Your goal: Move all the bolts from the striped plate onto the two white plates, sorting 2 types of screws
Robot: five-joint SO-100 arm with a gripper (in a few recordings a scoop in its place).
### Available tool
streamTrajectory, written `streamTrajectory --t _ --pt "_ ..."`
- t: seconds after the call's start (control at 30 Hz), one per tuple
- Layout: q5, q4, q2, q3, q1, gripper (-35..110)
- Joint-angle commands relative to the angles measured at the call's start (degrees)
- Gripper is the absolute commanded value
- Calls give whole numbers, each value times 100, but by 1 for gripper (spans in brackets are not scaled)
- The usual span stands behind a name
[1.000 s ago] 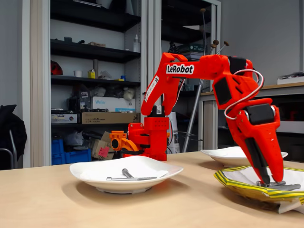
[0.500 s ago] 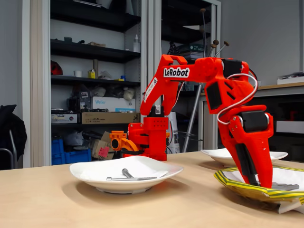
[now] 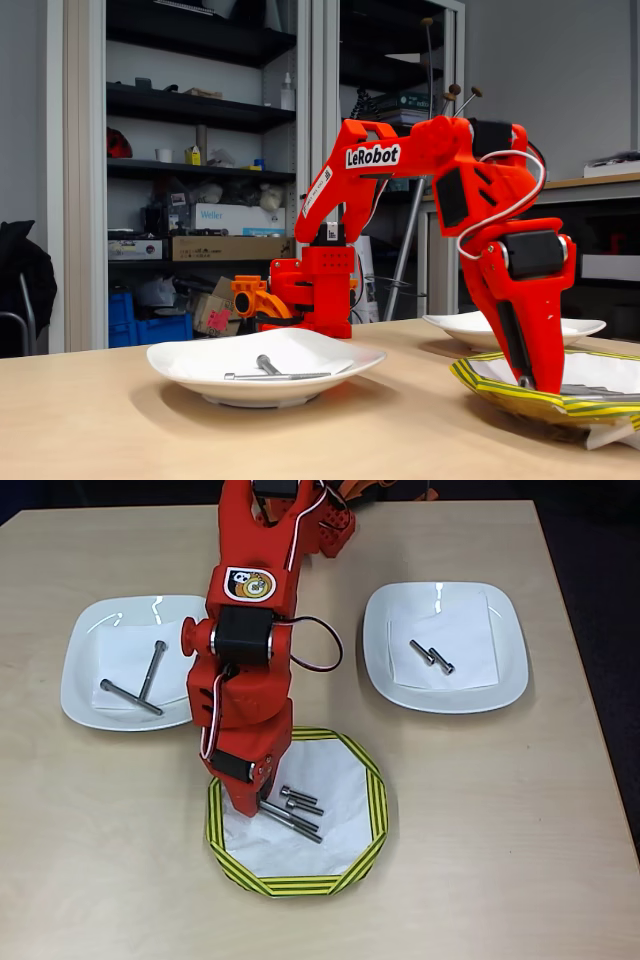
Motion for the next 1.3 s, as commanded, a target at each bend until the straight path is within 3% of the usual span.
streamTrajectory --t 0.0,0.33,0.8,1.0,1.27 --pt "158 185 88 -264 62 0" --pt "334 923 -53 -1213 26 0" --pt "703 967 -229 -1318 -79 0" --pt "773 914 -747 -1740 -123 7" --pt "809 949 -817 -1907 -97 0"
